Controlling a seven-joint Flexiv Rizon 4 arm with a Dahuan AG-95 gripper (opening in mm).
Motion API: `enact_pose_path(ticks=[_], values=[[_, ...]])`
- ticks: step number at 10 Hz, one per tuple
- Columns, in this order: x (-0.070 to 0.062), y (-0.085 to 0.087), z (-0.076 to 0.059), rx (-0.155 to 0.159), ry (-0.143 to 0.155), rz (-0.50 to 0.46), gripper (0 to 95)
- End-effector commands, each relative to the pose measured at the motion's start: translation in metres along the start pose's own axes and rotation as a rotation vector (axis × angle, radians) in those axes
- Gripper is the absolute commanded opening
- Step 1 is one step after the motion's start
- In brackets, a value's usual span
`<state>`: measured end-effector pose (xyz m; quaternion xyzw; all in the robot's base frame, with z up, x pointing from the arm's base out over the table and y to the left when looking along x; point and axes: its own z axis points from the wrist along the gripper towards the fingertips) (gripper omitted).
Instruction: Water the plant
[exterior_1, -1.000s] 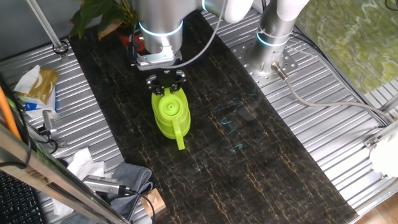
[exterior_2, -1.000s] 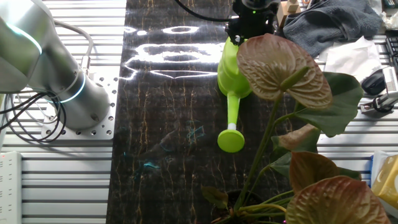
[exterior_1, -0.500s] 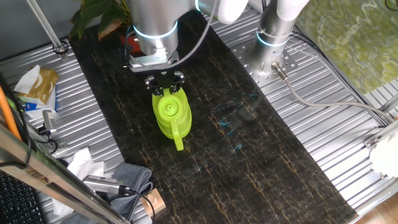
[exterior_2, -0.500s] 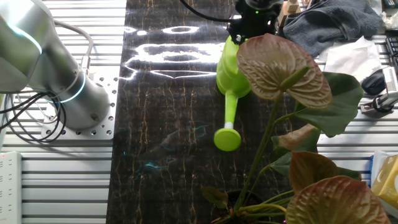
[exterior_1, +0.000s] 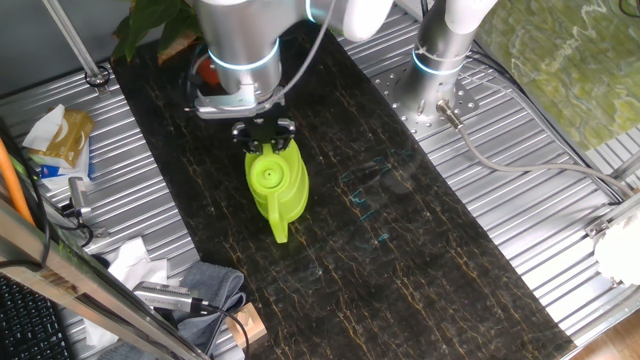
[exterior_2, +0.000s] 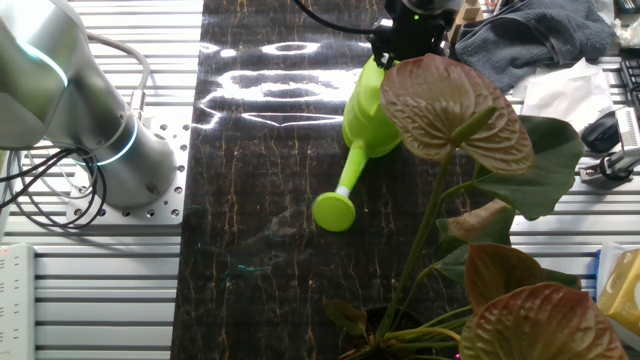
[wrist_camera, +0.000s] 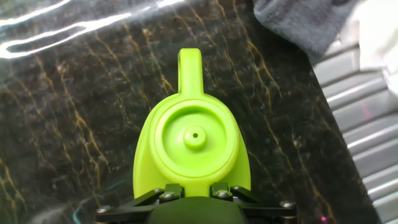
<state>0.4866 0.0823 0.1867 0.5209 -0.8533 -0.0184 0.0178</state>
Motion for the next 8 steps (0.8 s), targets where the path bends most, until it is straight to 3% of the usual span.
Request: enact_pose_path(ticks=[1,8], values=[[0.0005,0.0006,-0.0023,-0.008,-0.009,0.092,0.0],[0.0005,0.0006,-0.0023,0.000,-0.011,-0.009,0.0]])
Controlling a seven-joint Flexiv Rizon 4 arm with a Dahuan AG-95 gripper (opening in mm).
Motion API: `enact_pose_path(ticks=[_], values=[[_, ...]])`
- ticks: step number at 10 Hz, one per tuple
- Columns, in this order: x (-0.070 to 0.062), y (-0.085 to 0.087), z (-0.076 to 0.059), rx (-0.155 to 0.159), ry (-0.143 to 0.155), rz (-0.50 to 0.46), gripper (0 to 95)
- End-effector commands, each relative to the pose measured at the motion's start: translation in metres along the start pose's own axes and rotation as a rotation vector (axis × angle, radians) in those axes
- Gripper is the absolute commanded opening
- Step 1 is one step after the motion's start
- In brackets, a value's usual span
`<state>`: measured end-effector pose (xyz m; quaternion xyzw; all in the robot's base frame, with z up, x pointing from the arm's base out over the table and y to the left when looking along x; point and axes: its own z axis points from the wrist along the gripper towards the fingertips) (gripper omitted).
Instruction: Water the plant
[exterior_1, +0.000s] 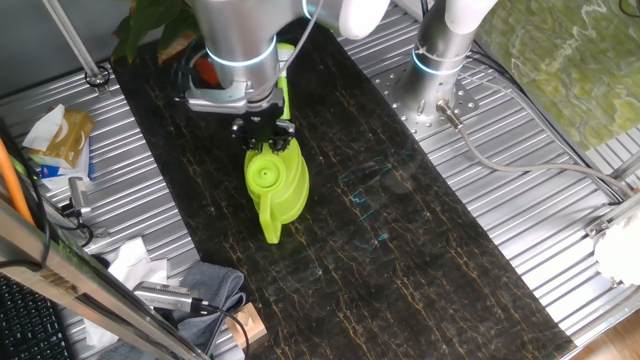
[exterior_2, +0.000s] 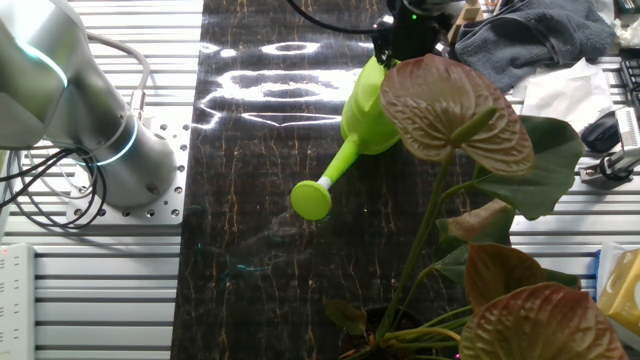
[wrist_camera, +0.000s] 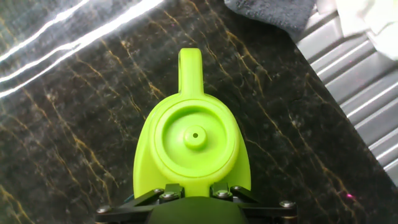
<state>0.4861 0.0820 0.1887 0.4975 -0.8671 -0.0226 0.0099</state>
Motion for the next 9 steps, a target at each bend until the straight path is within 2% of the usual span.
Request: enact_pose_path(ticks=[1,3,5,6,9], values=[[-0.0001,0.0002,-0.0003,-0.001,0.008,-0.075,0.0],[-0.0001,0.0002,-0.0003,0.015,0.026,-0.176,0.0],[-0.0001,0.0002,-0.0003,0.083,0.059,-0.371,0.0],[-0.0001,0.0002,-0.0003,0.104,0.061,-0.410,0.0],[-0.0001,0.0002,-0.0003,0.121,0.044,-0.421,0.0]])
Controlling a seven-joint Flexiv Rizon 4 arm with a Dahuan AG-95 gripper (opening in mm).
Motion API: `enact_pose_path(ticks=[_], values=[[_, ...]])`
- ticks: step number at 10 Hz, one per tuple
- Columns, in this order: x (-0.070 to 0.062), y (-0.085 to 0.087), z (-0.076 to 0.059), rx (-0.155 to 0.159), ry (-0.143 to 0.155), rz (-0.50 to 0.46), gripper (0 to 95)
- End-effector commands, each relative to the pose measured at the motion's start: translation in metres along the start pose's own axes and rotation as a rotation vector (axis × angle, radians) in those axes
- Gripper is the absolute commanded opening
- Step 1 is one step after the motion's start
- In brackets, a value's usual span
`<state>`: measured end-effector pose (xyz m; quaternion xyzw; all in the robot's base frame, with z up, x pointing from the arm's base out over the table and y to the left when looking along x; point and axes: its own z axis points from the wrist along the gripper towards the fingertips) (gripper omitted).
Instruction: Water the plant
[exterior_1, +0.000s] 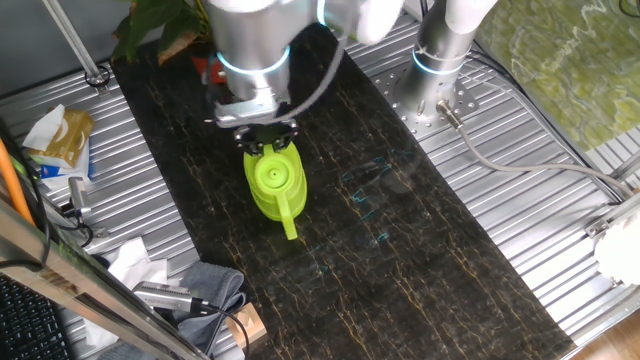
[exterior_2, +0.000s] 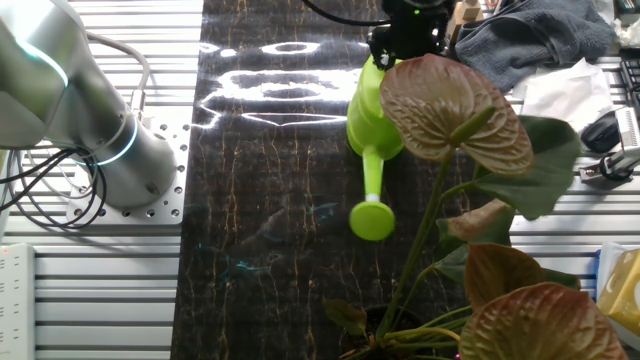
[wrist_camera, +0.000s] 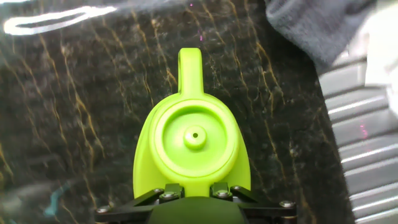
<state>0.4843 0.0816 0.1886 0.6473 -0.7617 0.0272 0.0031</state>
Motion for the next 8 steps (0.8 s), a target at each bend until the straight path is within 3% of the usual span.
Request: enact_pose_path(ticks=[1,4,8], values=[[-0.0008,-0.0016,-0.0004,0.037,0.003,-0.058,0.0],[-0.0008,-0.0016,-0.0004,0.041,-0.011,-0.030,0.0],[-0.0008,-0.0016,-0.0004,0.026,-0.034,0.051,0.0]])
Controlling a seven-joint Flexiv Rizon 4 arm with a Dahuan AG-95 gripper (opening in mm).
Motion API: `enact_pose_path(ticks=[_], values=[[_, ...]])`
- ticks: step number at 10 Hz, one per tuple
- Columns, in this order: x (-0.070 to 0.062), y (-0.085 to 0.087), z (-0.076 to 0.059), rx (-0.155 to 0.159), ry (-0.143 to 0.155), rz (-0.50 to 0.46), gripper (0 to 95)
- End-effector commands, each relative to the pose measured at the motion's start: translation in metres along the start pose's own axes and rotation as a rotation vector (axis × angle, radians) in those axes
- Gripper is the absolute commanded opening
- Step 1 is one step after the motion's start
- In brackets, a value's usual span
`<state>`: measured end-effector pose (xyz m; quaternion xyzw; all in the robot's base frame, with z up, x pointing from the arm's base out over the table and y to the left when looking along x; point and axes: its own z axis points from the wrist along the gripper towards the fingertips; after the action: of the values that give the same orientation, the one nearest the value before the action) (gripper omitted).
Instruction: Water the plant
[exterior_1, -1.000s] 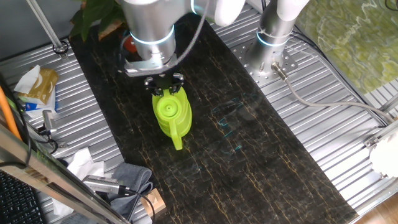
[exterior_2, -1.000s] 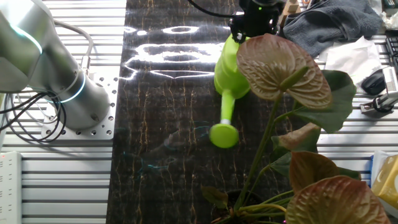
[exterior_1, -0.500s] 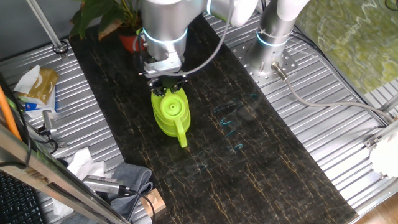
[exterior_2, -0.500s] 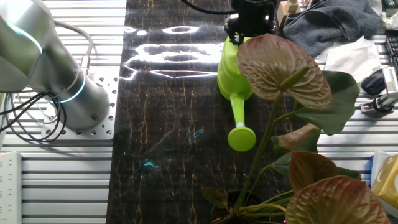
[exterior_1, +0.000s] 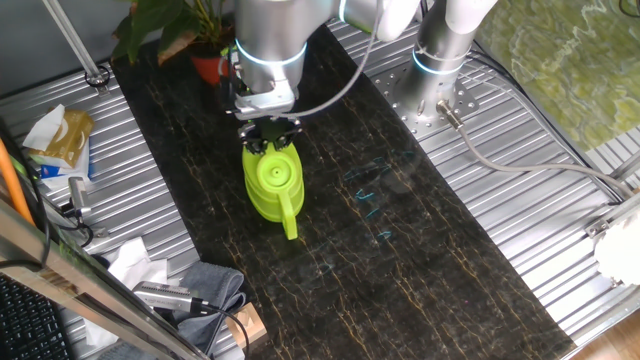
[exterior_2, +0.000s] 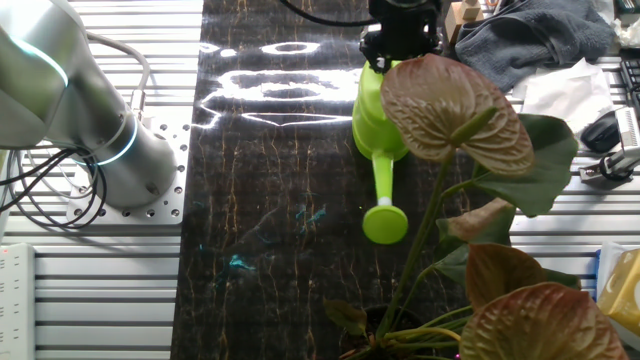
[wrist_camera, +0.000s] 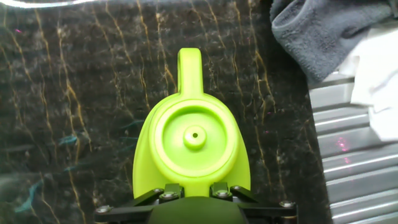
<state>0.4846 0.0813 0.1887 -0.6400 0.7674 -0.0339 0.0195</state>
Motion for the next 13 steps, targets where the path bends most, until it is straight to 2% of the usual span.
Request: enact_pose_path(ticks=[1,8,11,13], values=[[-0.0011,-0.0012,-0.0003,-0.014,-0.009,0.028,0.0],[-0.0011,-0.0012,-0.0003,-0.009,-0.017,-0.022,0.0],[-0.0011,-0.0012,-0.0003,-0.002,-0.047,-0.093,0.0],[-0.0011,-0.0012,-0.0003,0.014,-0.049,-0.137,0.0]])
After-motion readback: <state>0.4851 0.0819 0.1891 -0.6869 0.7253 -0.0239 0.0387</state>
